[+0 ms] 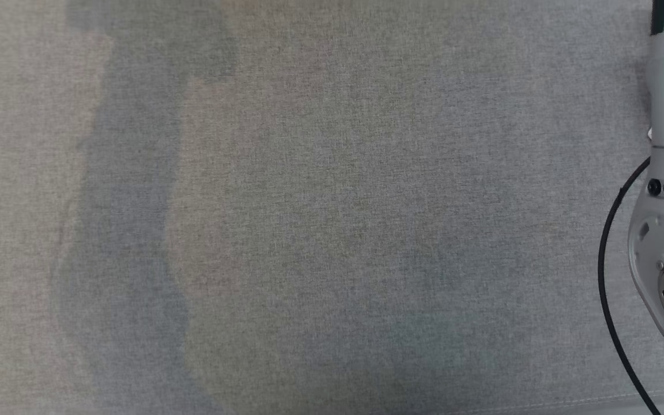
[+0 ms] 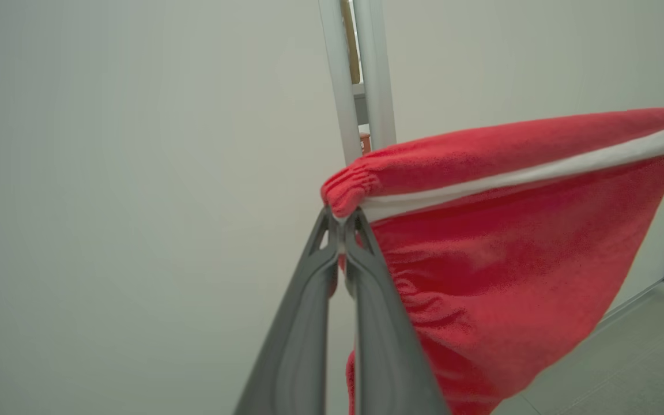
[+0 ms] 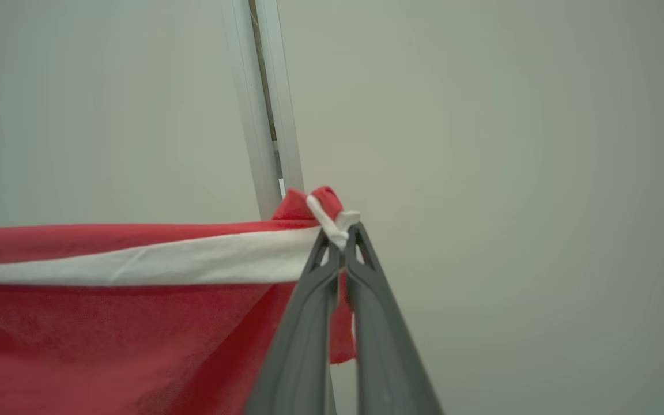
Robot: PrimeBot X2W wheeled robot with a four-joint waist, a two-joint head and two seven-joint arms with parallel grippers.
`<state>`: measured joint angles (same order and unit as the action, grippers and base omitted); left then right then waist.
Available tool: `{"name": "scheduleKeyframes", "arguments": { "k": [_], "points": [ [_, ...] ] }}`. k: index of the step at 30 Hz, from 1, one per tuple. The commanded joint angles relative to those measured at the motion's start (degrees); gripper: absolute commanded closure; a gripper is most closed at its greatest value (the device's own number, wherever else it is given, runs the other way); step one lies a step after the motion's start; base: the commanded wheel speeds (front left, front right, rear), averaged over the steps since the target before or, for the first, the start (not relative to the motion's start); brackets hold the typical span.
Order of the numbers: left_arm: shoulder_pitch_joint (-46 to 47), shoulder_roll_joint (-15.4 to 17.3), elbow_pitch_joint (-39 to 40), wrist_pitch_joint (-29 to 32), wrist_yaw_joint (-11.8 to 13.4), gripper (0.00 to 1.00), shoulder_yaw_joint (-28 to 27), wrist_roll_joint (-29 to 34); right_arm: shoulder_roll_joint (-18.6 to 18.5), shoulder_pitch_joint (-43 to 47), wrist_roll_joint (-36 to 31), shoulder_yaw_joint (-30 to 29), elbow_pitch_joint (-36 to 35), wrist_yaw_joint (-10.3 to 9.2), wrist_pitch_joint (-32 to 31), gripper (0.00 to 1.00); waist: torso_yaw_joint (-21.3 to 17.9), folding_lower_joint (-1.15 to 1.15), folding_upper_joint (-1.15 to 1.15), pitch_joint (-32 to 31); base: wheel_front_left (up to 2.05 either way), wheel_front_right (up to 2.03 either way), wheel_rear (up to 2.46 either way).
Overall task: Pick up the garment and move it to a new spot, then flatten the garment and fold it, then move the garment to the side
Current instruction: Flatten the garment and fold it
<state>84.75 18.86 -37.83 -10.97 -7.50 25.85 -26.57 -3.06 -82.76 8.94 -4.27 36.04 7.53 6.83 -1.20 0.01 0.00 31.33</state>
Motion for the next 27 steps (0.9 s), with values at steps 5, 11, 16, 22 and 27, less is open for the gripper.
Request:
{"name": "scheduleKeyframes", "arguments": {
  "k": [5, 11, 16, 22, 27],
  "points": [
    [-3.9, -2.3, -5.0, -3.9, 0.1, 1.00, 2.3, -3.7, 0.0, 3.6, 0.9, 0.9, 11.2, -0.11, 4.3, 1.00, -0.4, -0.01, 0.00, 1.9, 0.00, 0.00, 0.00],
    [-15.9, -3.4, -0.7, -4.2, 0.1, 1.00, 4.2, -4.1, 0.1, 10.4, 2.0, 2.7, 21.1, -0.11, 5.7, 1.00, 1.2, -0.01, 0.00, -1.0, 0.00, 0.00, 0.00],
    [-29.0, -3.3, 2.9, -4.2, 0.1, 1.00, 6.1, -3.8, -1.4, 17.3, 2.8, 7.7, 26.4, -0.11, 3.7, 1.00, 2.3, -0.01, 0.00, -5.3, 0.00, 0.00, 0.00],
    [-41.2, -1.3, 7.1, -4.2, 0.1, 1.00, 8.7, -2.1, -4.4, 24.2, 7.4, 12.7, 27.3, -0.11, -0.5, 1.00, 3.0, -0.01, 0.00, -9.9, 0.00, 0.00, 0.00],
    [-47.1, 0.2, 9.1, -4.2, 0.1, 1.00, 11.3, 0.1, -7.4, 28.9, 11.5, 17.1, 25.4, -0.11, -4.8, 1.00, 3.5, -0.01, 0.00, -13.0, 0.00, 0.00, 0.00]
  ]
}}
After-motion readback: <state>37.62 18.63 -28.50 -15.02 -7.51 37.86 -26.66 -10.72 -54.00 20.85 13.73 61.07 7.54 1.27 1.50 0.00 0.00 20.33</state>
